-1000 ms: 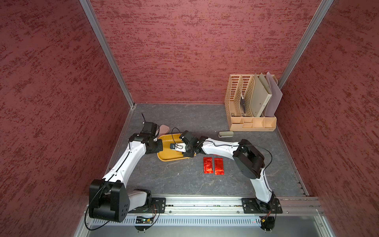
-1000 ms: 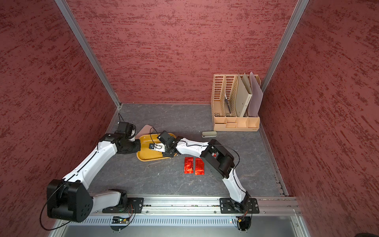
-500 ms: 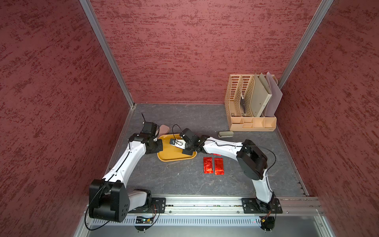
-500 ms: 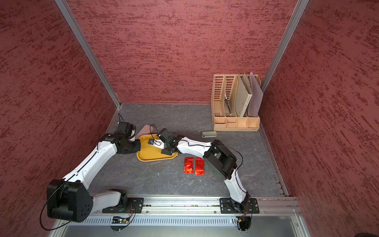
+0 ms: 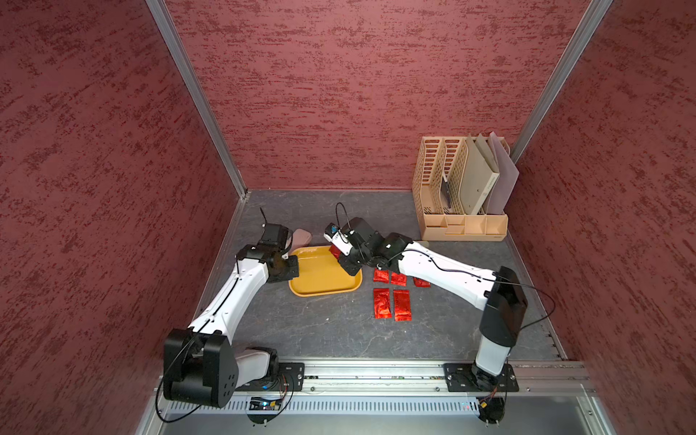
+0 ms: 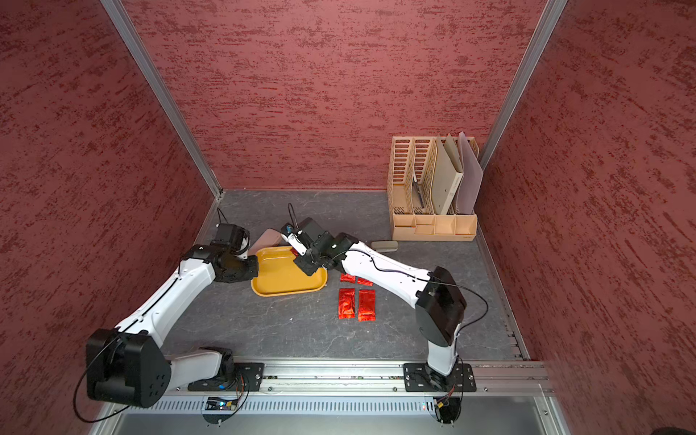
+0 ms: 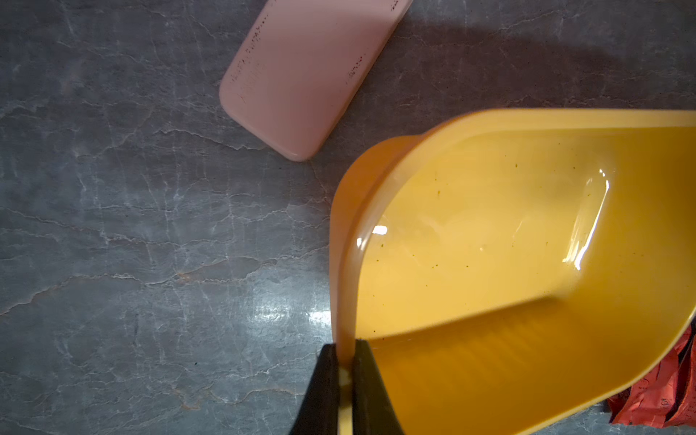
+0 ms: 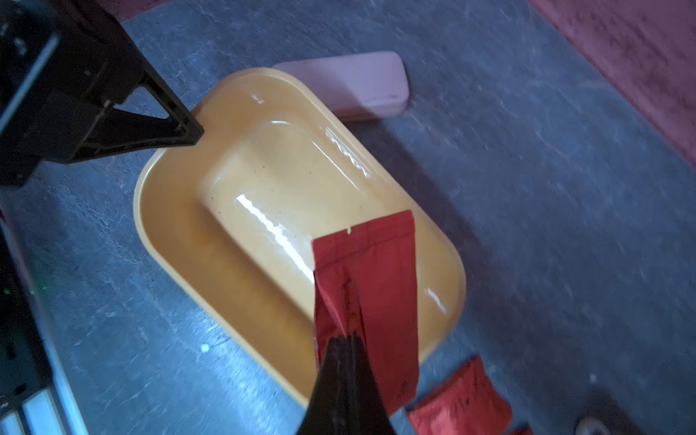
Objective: Take the tea bags out of the storage box
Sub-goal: Place the tea bag at the center of the board.
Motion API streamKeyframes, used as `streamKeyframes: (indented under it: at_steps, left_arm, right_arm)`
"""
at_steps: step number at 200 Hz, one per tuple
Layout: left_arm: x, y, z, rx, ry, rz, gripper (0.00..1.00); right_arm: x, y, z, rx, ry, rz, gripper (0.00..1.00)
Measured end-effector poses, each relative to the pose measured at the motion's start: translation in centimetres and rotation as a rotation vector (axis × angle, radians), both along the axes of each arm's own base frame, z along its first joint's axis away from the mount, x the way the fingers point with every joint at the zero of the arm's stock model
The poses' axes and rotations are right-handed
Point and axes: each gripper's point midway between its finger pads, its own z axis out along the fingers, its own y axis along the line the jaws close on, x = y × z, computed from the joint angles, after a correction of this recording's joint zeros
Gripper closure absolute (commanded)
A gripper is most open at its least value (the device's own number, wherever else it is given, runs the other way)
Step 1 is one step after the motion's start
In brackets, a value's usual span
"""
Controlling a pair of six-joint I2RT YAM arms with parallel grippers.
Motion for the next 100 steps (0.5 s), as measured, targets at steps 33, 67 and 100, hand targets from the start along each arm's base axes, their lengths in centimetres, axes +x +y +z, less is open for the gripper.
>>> streamKeyframes:
  at_steps: [33,67,100]
  left_arm:
    - [0.0,0.0,0.0,0.000,0.000,0.000,1.00]
    - [0.0,0.0,0.0,0.000,0.000,0.001,1.00]
    - [0.0,0.0,0.0,-0.001,0.000,0.002,1.00]
  right_arm:
    - [-2.3,-7.0,0.8,-0.059,0.091,-0.261,1.00]
    - [-7.0,-15.3,-3.0,-0.208,0.232,-0.504,1.00]
    - [-10.7,-21.1,-6.9,-0.355,0.318,-0.664,1.00]
